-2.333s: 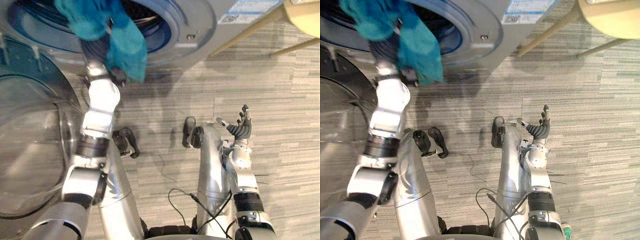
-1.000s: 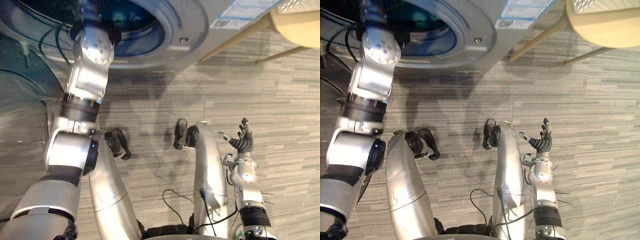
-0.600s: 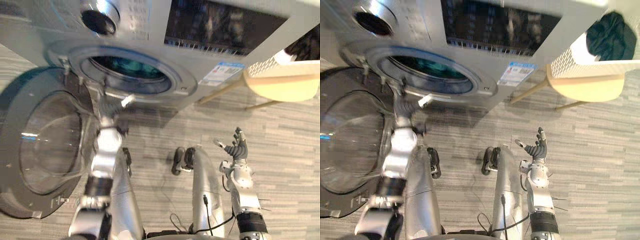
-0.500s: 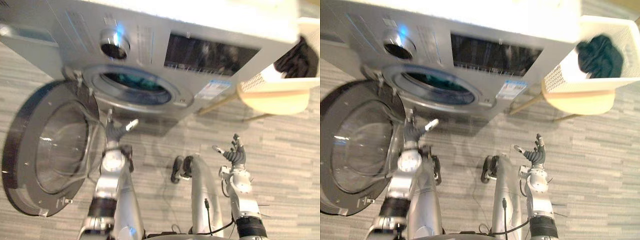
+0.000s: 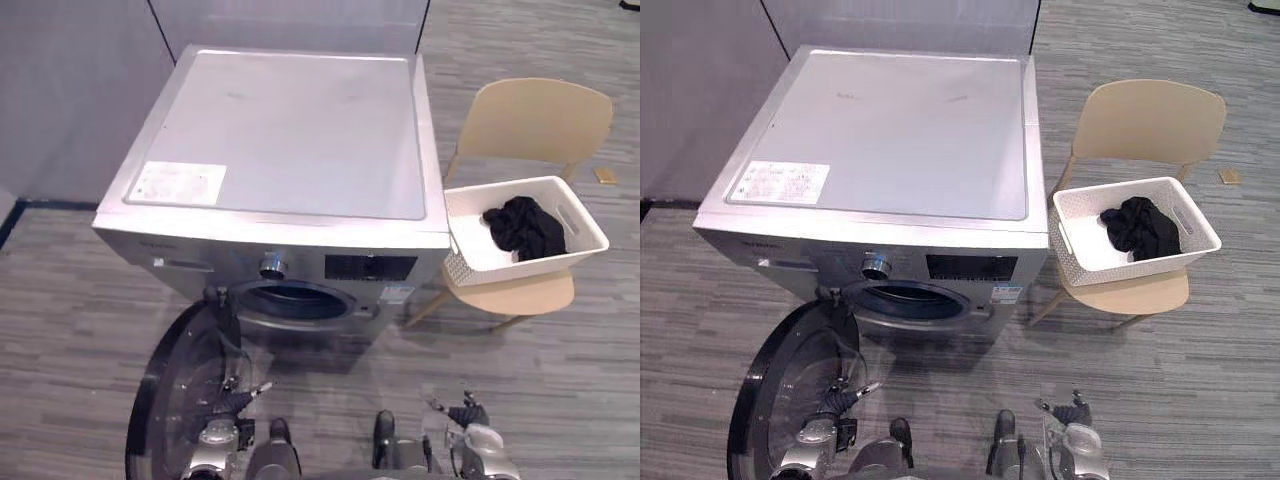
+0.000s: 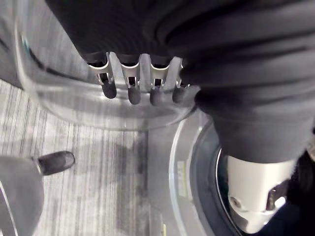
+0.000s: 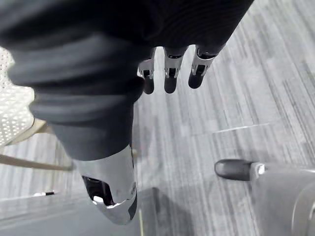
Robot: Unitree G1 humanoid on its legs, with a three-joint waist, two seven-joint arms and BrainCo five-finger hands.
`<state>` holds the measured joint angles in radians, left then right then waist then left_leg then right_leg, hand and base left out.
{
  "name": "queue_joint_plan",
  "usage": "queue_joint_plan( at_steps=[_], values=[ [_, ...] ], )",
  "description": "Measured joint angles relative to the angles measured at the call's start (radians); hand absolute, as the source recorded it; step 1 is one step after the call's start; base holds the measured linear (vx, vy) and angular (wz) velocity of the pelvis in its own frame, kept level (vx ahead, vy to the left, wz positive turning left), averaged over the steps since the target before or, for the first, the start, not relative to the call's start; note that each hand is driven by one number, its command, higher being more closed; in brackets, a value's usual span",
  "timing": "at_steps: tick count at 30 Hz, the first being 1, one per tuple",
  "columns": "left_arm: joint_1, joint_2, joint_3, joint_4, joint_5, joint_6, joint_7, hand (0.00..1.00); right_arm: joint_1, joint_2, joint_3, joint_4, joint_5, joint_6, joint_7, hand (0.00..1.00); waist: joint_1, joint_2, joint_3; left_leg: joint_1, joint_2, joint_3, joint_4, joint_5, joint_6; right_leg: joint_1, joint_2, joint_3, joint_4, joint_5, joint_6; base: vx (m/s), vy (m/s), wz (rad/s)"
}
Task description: Pick up the laundry basket with both hands and put the clothes into the washing machine.
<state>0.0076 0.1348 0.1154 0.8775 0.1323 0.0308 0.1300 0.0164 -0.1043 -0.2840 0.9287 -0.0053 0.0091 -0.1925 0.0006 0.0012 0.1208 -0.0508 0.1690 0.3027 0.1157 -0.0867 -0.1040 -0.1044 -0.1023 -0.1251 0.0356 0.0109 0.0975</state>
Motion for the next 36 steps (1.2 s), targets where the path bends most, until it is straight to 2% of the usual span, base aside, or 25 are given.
queue_joint_plan(
  at_steps=[3, 5, 6, 8, 9, 10, 11, 13, 14, 15, 16, 18, 20, 21, 23, 24, 26, 28, 30, 31, 32, 33, 34, 35, 36],
  values=[
    [0.003, 0.017, -0.017, 0.0, 0.019, 0.0, 0.001, 0.0, -0.035, -0.002, 0.004, 0.0, 0.006, -0.001, 0.0, 0.0, -0.01, -0.003, -0.002, 0.031, -0.002, 0.095, -0.008, 0.0, 0.0, -0.024, 0.011, 0.083, -0.031, 0.051, -0.002, -0.02, 0.033, -0.93],
    [0.002, 0.026, -0.026, 0.0, 0.02, -0.008, 0.002, 0.0, -0.062, 0.001, 0.019, 0.0, 0.007, 0.0, -0.001, 0.0, -0.01, -0.001, -0.001, 0.045, 0.02, 0.174, -0.008, 0.0, 0.0, -0.066, 0.034, 0.026, -0.046, 0.109, -0.035, -0.07, -0.019, -1.22],
    [0.004, 0.028, -0.027, -0.002, 0.022, -0.01, 0.002, 0.0, -0.072, 0.002, 0.03, -0.002, 0.007, 0.0, -0.001, 0.0, -0.011, -0.004, -0.002, 0.052, 0.031, 0.214, -0.008, -0.001, 0.0, -0.077, 0.027, -0.042, -0.046, 0.085, -0.072, -0.09, -0.07, -1.37],
    [0.016, 0.02, -0.041, -0.016, 0.038, -0.017, 0.002, 0.0, -0.098, -0.004, 0.03, -0.004, 0.007, -0.001, -0.004, 0.0, -0.013, 0.025, 0.014, 0.111, 0.072, 0.348, -0.014, -0.01, -0.013, -0.104, -0.064, -0.454, 0.132, -0.056, -0.196, -0.08, -0.047, -1.46],
    [0.029, 0.017, -0.044, -0.021, 0.038, -0.018, 0.001, 0.0, -0.097, 0.0, 0.033, -0.003, 0.007, -0.001, -0.005, 0.0, -0.011, 0.027, 0.016, 0.134, 0.078, 0.387, -0.011, -0.019, -0.025, -0.102, -0.088, -0.516, 0.173, -0.072, -0.203, 0.0, -0.059, -1.96],
    [0.054, 0.026, -0.043, -0.02, 0.039, -0.017, 0.002, 0.0, -0.097, 0.0, 0.061, -0.006, 0.006, -0.001, -0.005, 0.0, -0.01, 0.016, 0.011, 0.183, 0.088, 0.463, 0.01, -0.037, -0.054, -0.103, -0.104, -0.569, 0.226, -0.072, -0.174, 0.05, -0.152, -1.84],
    [0.061, 0.024, -0.043, -0.019, 0.044, -0.017, 0.002, 0.0, -0.097, -0.003, 0.073, -0.009, 0.004, -0.002, -0.006, 0.0, -0.011, 0.024, 0.011, 0.198, 0.115, 0.501, 0.047, -0.051, -0.075, -0.111, -0.08, -0.534, 0.237, -0.076, -0.146, 0.07, -0.208, -1.79],
    [0.059, 0.019, -0.047, -0.01, 0.064, -0.017, 0.002, 0.0, -0.095, -0.007, 0.083, -0.01, 0.003, -0.002, -0.01, 0.0, -0.015, 0.035, 0.017, 0.184, 0.181, 0.504, 0.17, -0.062, -0.083, -0.131, -0.038, -0.475, 0.235, -0.082, -0.143, 0.1, -0.266, -1.26],
    [0.045, 0.009, -0.067, -0.004, 0.074, -0.017, 0.001, 0.0, -0.086, -0.017, 0.095, -0.009, 0.003, 0.0, -0.021, 0.0, -0.016, 0.044, 0.021, 0.139, 0.249, 0.46, 0.326, -0.055, -0.045, -0.129, 0.004, -0.44, 0.206, -0.085, -0.146, 0.15, -0.339, -1.46],
    [0.035, -0.007, -0.082, -0.001, 0.075, -0.018, 0.0, 0.0, -0.079, -0.024, 0.098, -0.009, 0.002, 0.001, -0.027, 0.0, -0.012, 0.055, 0.032, 0.06, 0.3, 0.355, 0.501, -0.064, 0.046, -0.112, 0.045, -0.402, 0.164, -0.085, -0.147, 0.15, -0.301, -1.34],
    [0.032, -0.017, -0.087, 0.001, 0.075, -0.019, -0.001, 0.0, -0.079, -0.026, 0.097, -0.008, 0.003, 0.002, -0.028, 0.0, -0.013, 0.058, 0.037, 0.025, 0.292, 0.291, 0.57, -0.09, 0.045, -0.105, 0.061, -0.375, 0.147, -0.084, -0.147, 0.1, -0.145, -1.41],
    [0.034, -0.05, -0.094, 0.006, 0.075, -0.019, 0.0, 0.0, -0.08, -0.045, 0.095, -0.008, 0.003, 0.007, -0.047, 0.0, -0.01, 0.059, 0.045, -0.058, 0.156, 0.073, 0.618, -0.161, 0.005, -0.067, 0.104, -0.266, 0.086, -0.05, -0.153, 0.15, -0.094, -1.43],
    [0.048, -0.073, -0.117, 0.002, 0.074, -0.02, 0.0, 0.0, -0.086, -0.058, 0.095, -0.004, 0.003, 0.011, -0.057, 0.0, 0.021, 0.058, 0.049, -0.089, 0.033, -0.032, 0.478, -0.174, 0.006, -0.02, 0.136, -0.167, 0.021, -0.039, -0.149, 0.24, -0.065, -1.71],
    [0.052, -0.08, -0.119, -0.004, 0.074, -0.02, 0.001, 0.0, -0.106, -0.06, 0.095, -0.005, 0.002, 0.01, -0.063, 0.0, 0.026, 0.077, 0.05, -0.123, -0.018, -0.089, 0.382, -0.171, 0.002, -0.004, 0.144, -0.134, -0.004, -0.035, -0.142, 0.22, -0.016, -1.62],
    [0.05, -0.086, -0.121, -0.004, 0.071, -0.021, 0.002, 0.0, -0.121, -0.067, 0.095, -0.005, 0.001, 0.01, -0.067, 0.0, 0.047, 0.089, 0.058, -0.173, -0.068, -0.165, 0.217, -0.149, -0.018, 0.004, 0.15, -0.105, -0.028, -0.019, -0.124, 0.21, 0.019, -1.44],
    [0.042, -0.087, -0.117, -0.003, 0.064, -0.022, 0.002, 0.0, -0.122, -0.067, 0.094, -0.004, -0.002, 0.012, -0.067, 0.0, 0.063, 0.101, 0.072, -0.184, -0.083, -0.177, 0.169, -0.081, 0.002, 0.031, 0.15, -0.087, -0.044, -0.012, -0.122, 0.22, 0.05, -1.29],
    [0.038, -0.086, -0.112, -0.003, 0.059, -0.022, 0.003, 0.0, -0.106, -0.058, 0.095, -0.005, -0.002, 0.019, -0.069, 0.0, 0.069, 0.106, 0.072, -0.179, -0.096, -0.164, 0.145, -0.023, 0.012, 0.073, 0.147, -0.06, -0.079, -0.009, -0.117, 0.35, 0.108, -0.64],
    [0.016, -0.087, -0.112, -0.004, 0.058, -0.026, 0.002, 0.0, -0.104, -0.058, 0.096, -0.004, -0.002, 0.022, -0.071, 0.0, 0.069, 0.106, 0.075, -0.195, -0.109, -0.163, 0.211, -0.046, 0.055, 0.102, 0.134, -0.051, -0.093, -0.023, -0.098, 0.44, 0.169, -0.04],
    [0.016, -0.087, -0.109, -0.004, 0.058, -0.029, 0.003, 0.0, -0.105, -0.053, 0.098, -0.004, -0.004, 0.022, -0.069, 0.0, 0.074, 0.1, 0.078, -0.223, -0.121, -0.173, 0.332, -0.102, 0.134, 0.136, 0.119, -0.054, -0.072, -0.062, -0.063, 0.28, 0.146, 0.01],
    [0.025, -0.087, -0.108, -0.003, 0.058, -0.028, 0.003, 0.0, -0.099, -0.05, 0.1, -0.004, -0.005, 0.017, -0.069, 0.0, 0.076, 0.099, 0.078, -0.217, -0.114, -0.163, 0.354, -0.124, 0.147, 0.109, 0.109, -0.059, 0.061, -0.144, -0.031, 0.37, 0.199, -0.14],
    [0.036, -0.08, -0.108, -0.002, 0.057, -0.027, 0.003, 0.0, -0.103, -0.047, 0.118, -0.005, -0.006, 0.016, -0.068, 0.0, 0.083, 0.101, 0.074, -0.164, -0.113, -0.163, 0.329, -0.169, 0.132, 0.03, 0.084, -0.052, 0.307, -0.242, 0.041, 0.45, 0.242, -0.03],
    [0.035, -0.074, -0.11, -0.002, 0.057, -0.027, 0.004, 0.0, -0.106, -0.04, 0.12, -0.007, -0.006, 0.016, -0.067, 0.0, 0.079, 0.088, 0.075, -0.139, -0.123, -0.165, 0.319, -0.184, 0.142, -0.027, 0.06, -0.046, 0.455, -0.263, 0.076, 0.43, 0.2, 0.3],
    [0.035, -0.054, -0.116, -0.005, 0.057, -0.028, 0.004, 0.0, -0.106, -0.021, 0.129, -0.006, -0.006, 0.018, -0.066, 0.0, 0.069, 0.051, 0.084, -0.113, -0.15, -0.176, 0.317, -0.189, 0.149, -0.11, 0.019, -0.027, 0.667, -0.238, 0.119, 0.45, 0.151, 0.71],
    [0.031, -0.03, -0.128, -0.005, 0.055, -0.022, 0.004, 0.0, -0.099, -0.007, 0.135, -0.005, -0.006, 0.018, -0.065, 0.0, 0.065, 0.024, 0.097, -0.055, -0.172, -0.216, 0.303, -0.205, 0.173, -0.206, -0.019, -0.016, 0.913, -0.2, 0.113, 0.56, 0.123, 0.79],
    [0.029, -0.024, -0.132, -0.005, 0.055, -0.017, 0.005, 0.0, -0.096, -0.007, 0.135, -0.005, -0.006, 0.018, -0.065, 0.0, 0.065, 0.022, 0.1, -0.03, -0.175, -0.231, 0.296, -0.209, 0.177, -0.227, -0.029, -0.021, 0.963, -0.218, 0.08, 0.47, 0.053, 0.86]
  ],
)
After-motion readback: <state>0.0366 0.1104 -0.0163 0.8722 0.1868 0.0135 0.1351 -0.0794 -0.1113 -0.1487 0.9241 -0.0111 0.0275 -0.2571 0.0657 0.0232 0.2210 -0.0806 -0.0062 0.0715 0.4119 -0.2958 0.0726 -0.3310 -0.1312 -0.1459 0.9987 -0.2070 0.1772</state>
